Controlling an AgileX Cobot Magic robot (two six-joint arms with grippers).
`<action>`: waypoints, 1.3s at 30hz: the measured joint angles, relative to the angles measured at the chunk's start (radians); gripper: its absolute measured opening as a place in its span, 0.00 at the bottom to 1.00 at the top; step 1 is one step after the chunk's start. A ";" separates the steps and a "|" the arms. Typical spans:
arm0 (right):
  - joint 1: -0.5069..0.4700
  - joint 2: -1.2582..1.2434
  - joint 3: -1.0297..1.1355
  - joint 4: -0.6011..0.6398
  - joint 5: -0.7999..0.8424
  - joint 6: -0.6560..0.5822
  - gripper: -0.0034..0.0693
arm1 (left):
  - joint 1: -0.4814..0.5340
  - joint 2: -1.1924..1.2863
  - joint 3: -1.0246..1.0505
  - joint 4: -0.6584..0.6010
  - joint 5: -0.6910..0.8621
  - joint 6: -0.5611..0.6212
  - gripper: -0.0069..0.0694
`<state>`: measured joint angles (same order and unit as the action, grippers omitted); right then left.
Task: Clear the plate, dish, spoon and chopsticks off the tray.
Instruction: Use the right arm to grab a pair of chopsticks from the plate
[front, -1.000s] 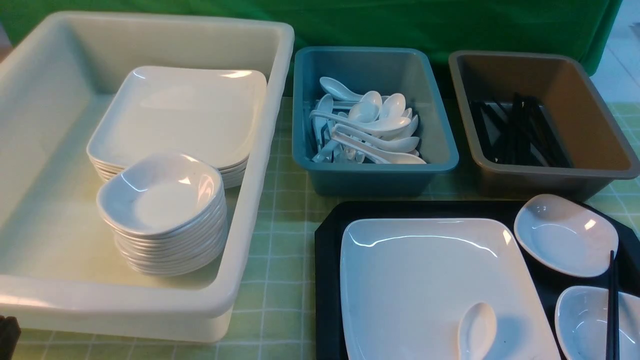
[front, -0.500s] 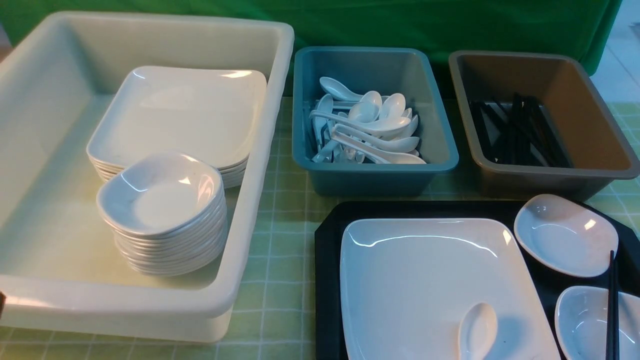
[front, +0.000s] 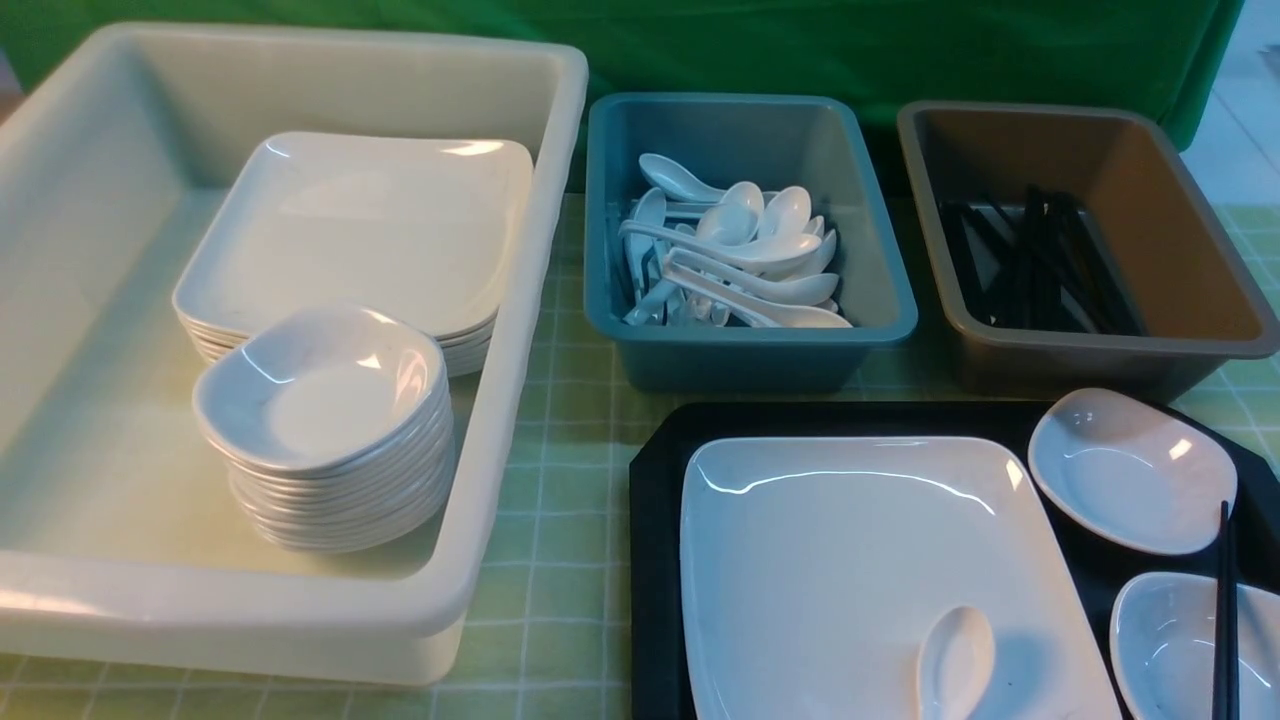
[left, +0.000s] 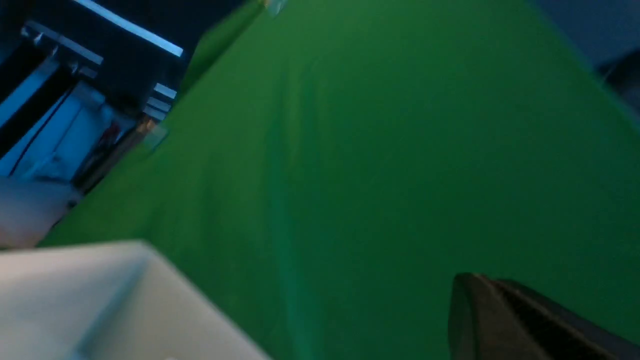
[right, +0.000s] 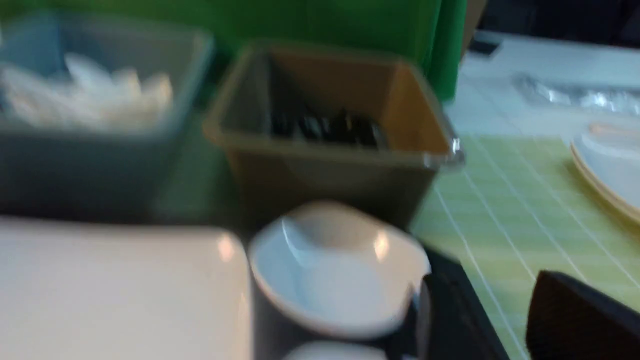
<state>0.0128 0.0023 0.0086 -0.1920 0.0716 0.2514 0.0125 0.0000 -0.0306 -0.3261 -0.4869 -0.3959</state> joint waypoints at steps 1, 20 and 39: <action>0.000 0.000 0.000 0.003 -0.063 0.059 0.38 | 0.000 0.001 -0.057 0.039 0.014 -0.025 0.09; 0.012 0.025 -0.057 0.004 -0.262 0.494 0.23 | -0.009 0.953 -0.988 -0.025 1.400 0.518 0.08; 0.415 1.123 -0.980 0.019 1.010 0.040 0.04 | -0.824 1.405 -1.230 0.085 1.399 0.611 0.07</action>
<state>0.4282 1.1254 -0.9710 -0.1729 1.0816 0.2916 -0.8119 1.4049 -1.2607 -0.2415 0.9121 0.2147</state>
